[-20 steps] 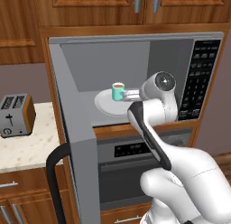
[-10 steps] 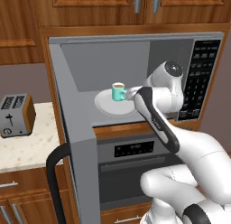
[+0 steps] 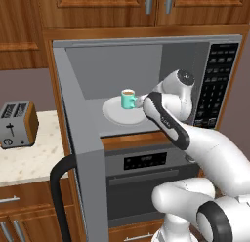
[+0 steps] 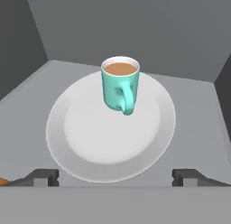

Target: Pick the cup of tea, navigate to the dining table, and place it on the saucer.

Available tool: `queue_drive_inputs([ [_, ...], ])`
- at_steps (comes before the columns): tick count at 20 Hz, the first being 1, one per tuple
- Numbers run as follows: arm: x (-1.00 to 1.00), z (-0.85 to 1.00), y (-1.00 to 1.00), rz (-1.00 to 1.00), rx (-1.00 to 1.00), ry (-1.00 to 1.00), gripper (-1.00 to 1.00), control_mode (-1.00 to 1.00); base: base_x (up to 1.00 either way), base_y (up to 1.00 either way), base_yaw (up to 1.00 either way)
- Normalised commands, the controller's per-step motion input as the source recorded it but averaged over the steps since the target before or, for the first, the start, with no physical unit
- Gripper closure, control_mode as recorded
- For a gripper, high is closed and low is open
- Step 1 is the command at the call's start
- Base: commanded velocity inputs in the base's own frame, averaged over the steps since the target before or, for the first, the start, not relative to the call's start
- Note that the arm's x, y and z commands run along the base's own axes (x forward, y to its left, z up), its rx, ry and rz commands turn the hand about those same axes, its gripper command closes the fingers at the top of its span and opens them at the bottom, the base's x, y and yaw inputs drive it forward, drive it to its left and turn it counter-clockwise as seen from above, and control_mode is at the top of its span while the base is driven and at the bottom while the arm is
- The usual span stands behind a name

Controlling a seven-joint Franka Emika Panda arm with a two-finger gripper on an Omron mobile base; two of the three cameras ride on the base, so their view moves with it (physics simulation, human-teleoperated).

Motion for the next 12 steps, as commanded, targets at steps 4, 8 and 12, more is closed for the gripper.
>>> queue_drive_inputs([
  [4, 0.52, 0.00, 0.00, 0.02, 0.00, 0.00, -1.00, -1.00, 0.00, 0.00, 0.00],
  [8, 0.54, -0.03, 0.01, 0.01, 0.00, 0.00, -1.00, -1.00, 0.00, 0.00, 0.00],
  [12, 0.53, -0.18, 0.06, 0.01, 0.00, 0.01, -1.00, -1.00, 0.00, 0.00, 0.00],
])
